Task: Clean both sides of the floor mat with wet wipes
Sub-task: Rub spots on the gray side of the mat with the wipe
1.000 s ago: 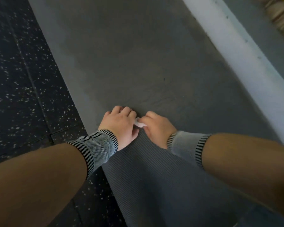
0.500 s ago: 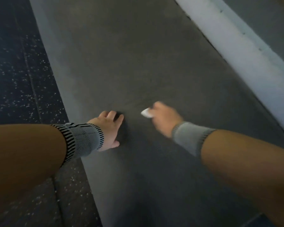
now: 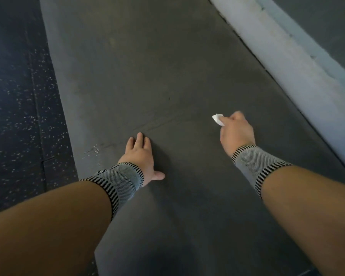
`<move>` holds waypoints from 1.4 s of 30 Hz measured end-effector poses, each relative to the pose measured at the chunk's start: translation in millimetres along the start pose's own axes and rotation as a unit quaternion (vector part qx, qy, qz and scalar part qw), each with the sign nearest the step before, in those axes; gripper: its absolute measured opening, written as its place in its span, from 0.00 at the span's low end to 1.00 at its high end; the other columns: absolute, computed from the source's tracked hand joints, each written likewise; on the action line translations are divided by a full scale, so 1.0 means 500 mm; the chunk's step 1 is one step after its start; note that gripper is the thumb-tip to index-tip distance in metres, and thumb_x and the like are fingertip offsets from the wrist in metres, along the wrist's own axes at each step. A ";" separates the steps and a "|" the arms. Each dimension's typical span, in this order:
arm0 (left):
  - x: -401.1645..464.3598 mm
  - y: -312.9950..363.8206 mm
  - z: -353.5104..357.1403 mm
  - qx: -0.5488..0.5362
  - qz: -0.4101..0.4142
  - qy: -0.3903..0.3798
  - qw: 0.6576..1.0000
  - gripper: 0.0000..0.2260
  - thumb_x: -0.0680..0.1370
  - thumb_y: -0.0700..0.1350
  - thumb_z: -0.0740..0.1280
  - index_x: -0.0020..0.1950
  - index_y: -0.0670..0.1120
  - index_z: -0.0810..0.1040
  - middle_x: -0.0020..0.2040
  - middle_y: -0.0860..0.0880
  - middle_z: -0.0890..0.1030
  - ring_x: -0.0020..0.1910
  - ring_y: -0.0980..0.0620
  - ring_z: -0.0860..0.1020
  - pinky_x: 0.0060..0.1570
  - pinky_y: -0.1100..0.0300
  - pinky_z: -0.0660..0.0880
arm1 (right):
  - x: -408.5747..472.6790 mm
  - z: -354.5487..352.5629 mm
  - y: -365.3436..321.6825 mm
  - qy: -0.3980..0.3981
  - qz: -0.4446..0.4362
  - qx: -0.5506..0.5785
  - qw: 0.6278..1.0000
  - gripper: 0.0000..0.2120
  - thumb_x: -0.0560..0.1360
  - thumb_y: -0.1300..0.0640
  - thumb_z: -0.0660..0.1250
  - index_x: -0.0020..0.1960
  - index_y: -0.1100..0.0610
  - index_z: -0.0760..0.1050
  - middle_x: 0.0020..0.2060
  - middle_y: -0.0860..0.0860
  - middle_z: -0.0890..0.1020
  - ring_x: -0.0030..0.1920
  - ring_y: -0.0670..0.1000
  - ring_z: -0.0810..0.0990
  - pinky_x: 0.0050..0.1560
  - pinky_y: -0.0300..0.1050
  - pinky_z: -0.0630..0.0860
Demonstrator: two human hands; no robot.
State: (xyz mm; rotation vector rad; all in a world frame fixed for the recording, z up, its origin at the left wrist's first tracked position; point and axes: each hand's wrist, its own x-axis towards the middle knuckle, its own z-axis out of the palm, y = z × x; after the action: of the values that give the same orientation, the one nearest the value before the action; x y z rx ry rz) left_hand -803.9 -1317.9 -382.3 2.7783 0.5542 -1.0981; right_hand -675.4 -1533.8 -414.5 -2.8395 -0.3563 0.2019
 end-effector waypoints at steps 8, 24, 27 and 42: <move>-0.003 0.001 0.011 -0.020 0.008 0.034 0.999 0.54 0.68 0.63 0.73 0.79 0.46 0.41 0.79 0.49 0.38 0.78 0.44 0.42 0.76 0.50 0.50 | -0.121 0.037 -0.100 -0.101 -0.312 0.028 0.944 0.13 0.78 0.57 0.55 0.60 0.55 0.73 0.49 0.57 0.73 0.47 0.61 0.76 0.41 0.50 0.67; 0.038 0.070 -0.040 -0.053 0.066 0.052 0.995 0.49 0.69 0.62 0.73 0.79 0.55 0.43 0.79 0.57 0.40 0.78 0.47 0.42 0.75 0.46 0.54 | 0.001 -0.035 0.061 0.041 0.149 0.092 0.984 0.11 0.74 0.51 0.64 0.38 0.56 0.67 0.35 0.51 0.76 0.41 0.55 0.76 0.39 0.45 0.69; 0.054 0.105 -0.046 -0.048 0.058 0.033 0.997 0.51 0.68 0.64 0.73 0.79 0.56 0.42 0.79 0.56 0.40 0.78 0.46 0.41 0.74 0.42 0.55 | -0.038 -0.001 -0.040 -0.043 -0.021 0.155 0.987 0.07 0.75 0.53 0.62 0.40 0.55 0.70 0.39 0.51 0.72 0.41 0.54 0.72 0.41 0.44 0.65; 0.063 0.116 -0.062 -0.027 0.058 0.054 0.997 0.51 0.63 0.64 0.77 0.78 0.55 0.52 0.77 0.52 0.51 0.76 0.41 0.48 0.71 0.45 0.60 | -0.001 0.043 -0.037 -0.063 -0.239 0.034 0.968 0.13 0.76 0.62 0.59 0.57 0.54 0.75 0.49 0.56 0.73 0.39 0.55 0.69 0.37 0.47 0.65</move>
State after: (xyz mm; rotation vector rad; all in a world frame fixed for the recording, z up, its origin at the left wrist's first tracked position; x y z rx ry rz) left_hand -741.5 -1355.4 -383.0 2.7948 0.4210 -0.9019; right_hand -683.7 -1511.6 -429.7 -2.5837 -1.0188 0.2872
